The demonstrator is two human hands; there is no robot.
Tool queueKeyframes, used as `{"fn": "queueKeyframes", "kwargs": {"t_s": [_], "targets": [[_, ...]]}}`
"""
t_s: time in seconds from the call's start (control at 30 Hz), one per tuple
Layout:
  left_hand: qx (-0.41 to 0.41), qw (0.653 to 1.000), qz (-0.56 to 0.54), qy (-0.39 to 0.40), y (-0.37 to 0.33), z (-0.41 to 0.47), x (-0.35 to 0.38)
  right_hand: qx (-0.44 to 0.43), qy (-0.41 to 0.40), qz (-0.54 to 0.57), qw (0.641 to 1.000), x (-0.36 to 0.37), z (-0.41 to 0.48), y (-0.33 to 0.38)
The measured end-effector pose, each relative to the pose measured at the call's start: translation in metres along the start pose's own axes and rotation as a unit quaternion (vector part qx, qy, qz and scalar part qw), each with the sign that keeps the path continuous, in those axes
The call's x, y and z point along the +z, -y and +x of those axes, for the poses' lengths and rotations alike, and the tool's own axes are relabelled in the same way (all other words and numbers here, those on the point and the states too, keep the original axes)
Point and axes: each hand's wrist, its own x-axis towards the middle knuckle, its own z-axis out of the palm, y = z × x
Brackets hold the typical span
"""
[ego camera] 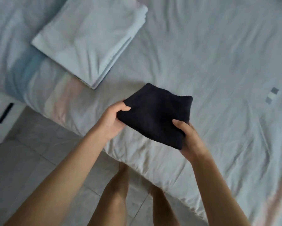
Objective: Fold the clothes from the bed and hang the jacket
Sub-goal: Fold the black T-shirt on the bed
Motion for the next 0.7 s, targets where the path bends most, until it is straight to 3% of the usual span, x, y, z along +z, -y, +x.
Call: {"fn": "queueKeyframes", "kwargs": {"t_s": [0.13,0.23,0.3,0.43,0.5,0.57,0.7], "targets": [[0.079,0.996,-0.031,-0.015,-0.096,-0.003,-0.027,-0.080,0.044,-0.020,0.996,0.081,0.032,0.021],[0.166,0.985,-0.042,-0.010,-0.175,0.008,-0.062,-0.147,0.072,-0.148,0.975,0.149,0.083,0.030],[0.203,0.976,-0.048,-0.058,-0.208,0.033,-0.090,-0.143,0.062,-0.176,0.972,0.185,0.124,0.023],[0.168,0.960,0.000,-0.223,-0.201,0.097,-0.153,-0.031,-0.016,-0.164,0.986,0.225,0.200,-0.018],[0.145,0.962,0.027,-0.230,-0.183,0.113,-0.170,-0.003,-0.067,-0.151,0.986,0.230,0.213,-0.031],[0.169,0.960,0.059,-0.214,-0.178,0.116,-0.172,-0.033,-0.093,-0.167,0.981,0.231,0.214,-0.034],[0.213,0.952,0.046,-0.213,-0.182,0.114,-0.177,-0.081,-0.069,-0.213,0.971,0.233,0.206,-0.042]]}}
